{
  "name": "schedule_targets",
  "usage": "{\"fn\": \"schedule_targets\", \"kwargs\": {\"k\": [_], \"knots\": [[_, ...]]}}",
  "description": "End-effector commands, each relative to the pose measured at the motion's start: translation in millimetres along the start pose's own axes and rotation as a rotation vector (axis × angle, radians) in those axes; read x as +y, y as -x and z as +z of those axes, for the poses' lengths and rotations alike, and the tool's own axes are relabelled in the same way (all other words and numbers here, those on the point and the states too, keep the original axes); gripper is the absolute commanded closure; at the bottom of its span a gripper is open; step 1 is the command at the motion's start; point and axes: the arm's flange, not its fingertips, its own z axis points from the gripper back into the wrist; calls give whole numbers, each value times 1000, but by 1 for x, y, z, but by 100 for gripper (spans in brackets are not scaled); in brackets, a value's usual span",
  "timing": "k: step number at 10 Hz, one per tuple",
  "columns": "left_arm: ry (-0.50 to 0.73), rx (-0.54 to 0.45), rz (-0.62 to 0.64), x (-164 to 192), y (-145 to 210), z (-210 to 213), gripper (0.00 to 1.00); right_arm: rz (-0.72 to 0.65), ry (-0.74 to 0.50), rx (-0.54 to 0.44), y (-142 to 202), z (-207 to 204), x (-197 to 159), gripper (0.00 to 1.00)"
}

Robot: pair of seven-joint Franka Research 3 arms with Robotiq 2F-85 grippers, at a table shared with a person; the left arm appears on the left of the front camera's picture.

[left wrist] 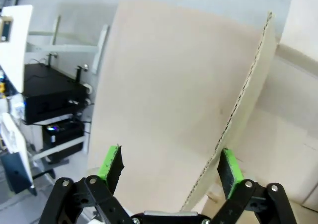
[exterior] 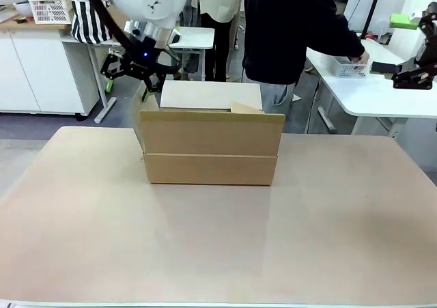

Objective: Pack the gift set into the box.
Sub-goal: Place both hands on the side flaps of the Package Box and spread them outward.

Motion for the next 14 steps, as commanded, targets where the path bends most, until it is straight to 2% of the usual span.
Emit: {"fn": "schedule_targets", "kwargs": {"k": [1,3,6,7,10,11,12,13,14], "knots": [[79,41,-1,39,10,-27,0,23,-20,-12,-2,-3,-1,0],[197,78,9,63,8,-47,0,23,-20,-12,-2,-3,-1,0],[551,146,-8,88,19,-101,0,23,-20,-12,-2,-3,-1,0],[583,174,84,99,24,-116,0,23,-20,-12,-2,-3,-1,0],[651,218,212,122,42,-146,0,23,-20,-12,-2,-3,-1,0],[740,237,207,121,44,-150,0,23,-20,-12,-2,-3,-1,0],[819,296,208,117,42,-153,0,23,-20,-12,-2,-3,-1,0],[650,245,219,119,36,-150,0,23,-20,-12,-2,-3,-1,0],[650,245,219,119,36,-150,0,23,-20,-12,-2,-3,-1,0]]}}
